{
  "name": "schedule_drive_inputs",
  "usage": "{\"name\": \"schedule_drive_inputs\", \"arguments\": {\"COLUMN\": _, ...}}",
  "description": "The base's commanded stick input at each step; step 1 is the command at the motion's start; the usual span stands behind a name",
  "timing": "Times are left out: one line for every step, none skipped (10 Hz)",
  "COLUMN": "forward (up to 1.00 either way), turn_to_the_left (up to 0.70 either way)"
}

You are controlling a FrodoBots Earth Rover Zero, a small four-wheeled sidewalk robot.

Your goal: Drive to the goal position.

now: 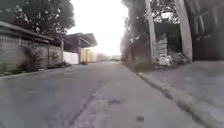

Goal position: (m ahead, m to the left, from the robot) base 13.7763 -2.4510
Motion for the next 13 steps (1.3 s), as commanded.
{"name": "schedule_drive_inputs", "arguments": {"forward": 1.00, "turn_to_the_left": 0.00}}
{"name": "schedule_drive_inputs", "arguments": {"forward": 1.00, "turn_to_the_left": 0.00}}
{"name": "schedule_drive_inputs", "arguments": {"forward": 1.00, "turn_to_the_left": 0.00}}
{"name": "schedule_drive_inputs", "arguments": {"forward": 1.00, "turn_to_the_left": 0.00}}
{"name": "schedule_drive_inputs", "arguments": {"forward": 1.00, "turn_to_the_left": 0.00}}
{"name": "schedule_drive_inputs", "arguments": {"forward": 1.00, "turn_to_the_left": 0.00}}
{"name": "schedule_drive_inputs", "arguments": {"forward": 1.00, "turn_to_the_left": 0.00}}
{"name": "schedule_drive_inputs", "arguments": {"forward": 1.00, "turn_to_the_left": 0.00}}
{"name": "schedule_drive_inputs", "arguments": {"forward": 1.00, "turn_to_the_left": -0.25}}
{"name": "schedule_drive_inputs", "arguments": {"forward": 1.00, "turn_to_the_left": -0.40}}
{"name": "schedule_drive_inputs", "arguments": {"forward": 1.00, "turn_to_the_left": -0.40}}
{"name": "schedule_drive_inputs", "arguments": {"forward": 1.00, "turn_to_the_left": -0.39}}
{"name": "schedule_drive_inputs", "arguments": {"forward": 1.00, "turn_to_the_left": -0.18}}
